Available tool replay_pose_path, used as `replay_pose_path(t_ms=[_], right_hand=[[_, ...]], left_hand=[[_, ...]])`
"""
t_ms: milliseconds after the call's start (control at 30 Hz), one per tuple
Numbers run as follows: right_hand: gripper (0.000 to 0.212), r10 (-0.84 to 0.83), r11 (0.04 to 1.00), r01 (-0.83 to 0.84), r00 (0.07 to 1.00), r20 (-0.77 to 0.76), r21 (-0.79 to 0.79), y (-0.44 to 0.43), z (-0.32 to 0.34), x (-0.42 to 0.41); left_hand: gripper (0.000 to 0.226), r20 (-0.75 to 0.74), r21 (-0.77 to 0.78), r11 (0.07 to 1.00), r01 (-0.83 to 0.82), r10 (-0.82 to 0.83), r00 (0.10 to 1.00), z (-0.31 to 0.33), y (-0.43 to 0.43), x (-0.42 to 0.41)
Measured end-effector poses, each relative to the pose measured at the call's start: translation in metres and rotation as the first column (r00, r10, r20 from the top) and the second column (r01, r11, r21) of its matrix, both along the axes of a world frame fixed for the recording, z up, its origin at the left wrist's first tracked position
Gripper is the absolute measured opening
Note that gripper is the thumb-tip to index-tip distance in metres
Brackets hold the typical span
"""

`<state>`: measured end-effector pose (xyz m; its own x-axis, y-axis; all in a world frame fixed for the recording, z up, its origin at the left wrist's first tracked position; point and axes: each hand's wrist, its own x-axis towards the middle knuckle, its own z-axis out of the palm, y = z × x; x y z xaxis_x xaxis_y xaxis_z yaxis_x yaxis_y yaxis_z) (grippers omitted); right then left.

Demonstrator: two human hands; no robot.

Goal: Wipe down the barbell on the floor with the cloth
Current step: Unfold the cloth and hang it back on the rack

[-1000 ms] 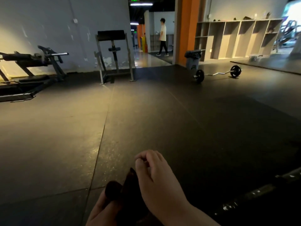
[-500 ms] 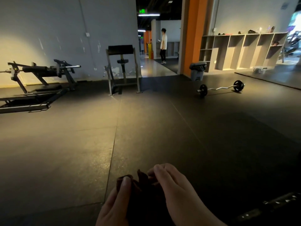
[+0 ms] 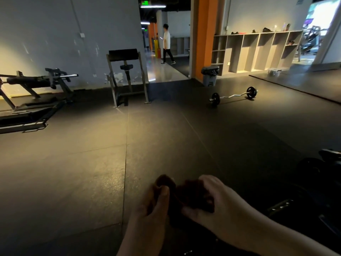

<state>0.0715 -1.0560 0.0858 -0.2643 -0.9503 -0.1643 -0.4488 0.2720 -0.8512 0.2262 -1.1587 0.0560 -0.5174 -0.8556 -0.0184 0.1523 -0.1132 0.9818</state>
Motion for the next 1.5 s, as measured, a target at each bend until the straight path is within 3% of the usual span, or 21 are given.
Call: replay_pose_path(t_ms=[133, 300, 433, 567, 667, 833, 900, 967, 1033, 1067, 1133, 1233, 1333, 1433, 1500], right_hand=[[0.023, -0.200, 0.975, 0.204, 0.978, 0.053, -0.086, 0.026, 0.075, 0.000], [0.011, -0.423, 0.891, 0.404, 0.904, -0.058, -0.208, 0.059, 0.178, 0.010], [0.011, -0.546, 0.800, 0.555, 0.831, 0.106, -0.227, 0.087, 0.249, 0.017], [0.015, -0.621, 0.707, 0.679, 0.730, 0.284, -0.197, 0.116, 0.291, 0.025], [0.012, -0.610, 0.671, 0.723, 0.665, 0.430, -0.166, 0.140, 0.318, 0.030], [0.031, -0.618, 0.649, 0.754, 0.603, 0.504, -0.106, 0.193, 0.343, 0.014], [0.045, -0.585, 0.737, 0.674, 0.676, 0.449, -0.054, 0.221, 0.337, -0.003], [0.056, -0.470, 0.881, 0.447, 0.793, 0.388, 0.154, 0.253, 0.326, -0.015], [0.038, -0.301, 0.942, 0.207, 0.868, 0.394, 0.263, 0.284, 0.315, -0.028], [0.030, -0.229, 0.960, 0.136, 0.882, 0.412, 0.243, 0.299, 0.311, -0.038], [0.047, -0.190, 0.978, 0.121, 0.852, 0.488, 0.169, 0.325, 0.308, -0.056], [0.077, -0.144, 0.989, 0.140, 0.825, 0.546, 0.049, 0.349, 0.318, -0.072], [0.077, -0.111, 0.993, 0.119, 0.895, 0.431, 0.007, 0.362, 0.328, -0.084], [0.054, -0.138, 0.990, 0.135, 0.987, 0.084, 0.042, 0.374, 0.334, -0.087], [0.040, -0.131, 0.989, 0.140, 0.980, -0.151, 0.053, 0.381, 0.336, -0.083]], left_hand=[[0.018, 0.041, -0.153, 0.986, 0.057, -0.052, 0.998, 0.080, 0.021, 0.005], [0.023, -0.060, 0.042, 0.985, 0.165, -0.162, 0.985, 0.181, 0.049, 0.013], [0.034, -0.103, 0.041, 0.954, 0.298, -0.293, 0.951, 0.242, 0.065, 0.021], [0.073, 0.106, -0.161, 0.902, 0.402, -0.389, 0.915, 0.274, 0.087, 0.022], [0.056, 0.199, -0.264, 0.863, 0.430, -0.387, 0.900, 0.290, 0.102, 0.021], [0.034, 0.159, -0.139, 0.862, 0.488, -0.467, 0.870, 0.316, 0.148, 0.012], [0.032, 0.109, -0.056, 0.899, 0.434, -0.427, 0.898, 0.327, 0.172, 0.000], [0.035, 0.057, 0.043, 0.930, 0.365, -0.367, 0.928, 0.341, 0.197, -0.012], [0.034, 0.042, 0.101, 0.947, 0.306, -0.311, 0.950, 0.350, 0.218, -0.022], [0.030, 0.032, 0.121, 0.949, 0.290, -0.296, 0.955, 0.352, 0.227, -0.027], [0.032, -0.026, 0.151, 0.931, 0.334, -0.334, 0.942, 0.355, 0.241, -0.030], [0.076, -0.014, 0.059, 0.893, 0.447, -0.447, 0.894, 0.350, 0.247, -0.026], [0.080, 0.271, -0.145, 0.911, 0.387, -0.340, 0.901, 0.340, 0.256, -0.019], [0.036, 0.522, -0.385, 0.864, 0.325, -0.086, 0.849, 0.334, 0.273, -0.009], [0.013, 0.582, -0.425, 0.848, 0.317, -0.012, 0.813, 0.335, 0.280, 0.001]])
